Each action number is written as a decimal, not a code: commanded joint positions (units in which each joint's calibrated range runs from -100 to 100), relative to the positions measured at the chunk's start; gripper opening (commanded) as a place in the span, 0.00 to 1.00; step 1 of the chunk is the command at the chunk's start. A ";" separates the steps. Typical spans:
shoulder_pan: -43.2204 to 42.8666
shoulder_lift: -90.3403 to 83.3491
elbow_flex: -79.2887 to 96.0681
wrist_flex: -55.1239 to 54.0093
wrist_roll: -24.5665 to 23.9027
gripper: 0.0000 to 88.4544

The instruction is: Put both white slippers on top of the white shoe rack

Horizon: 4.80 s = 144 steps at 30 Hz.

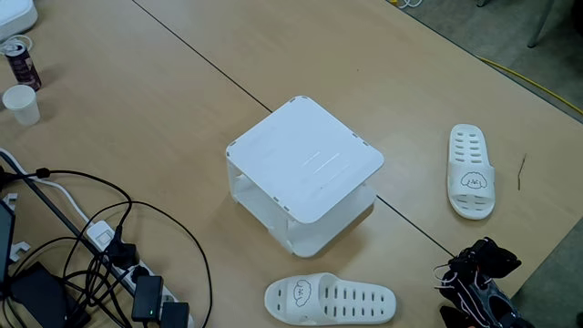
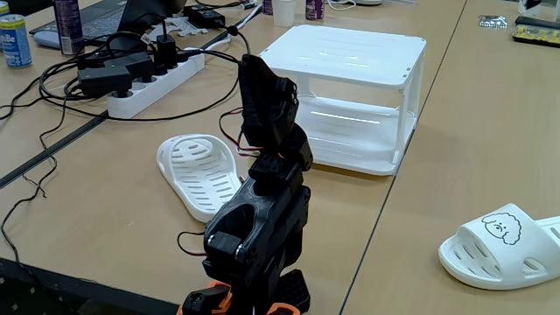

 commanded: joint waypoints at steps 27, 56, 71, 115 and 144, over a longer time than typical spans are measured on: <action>-0.15 0.02 0.54 -0.17 0.42 0.01; 0.01 0.27 -1.63 10.44 0.42 0.01; 13.09 0.95 -41.86 95.86 0.42 0.01; 13.09 24.84 -35.01 127.79 0.42 0.01; -1.06 57.74 -3.25 70.41 0.42 0.01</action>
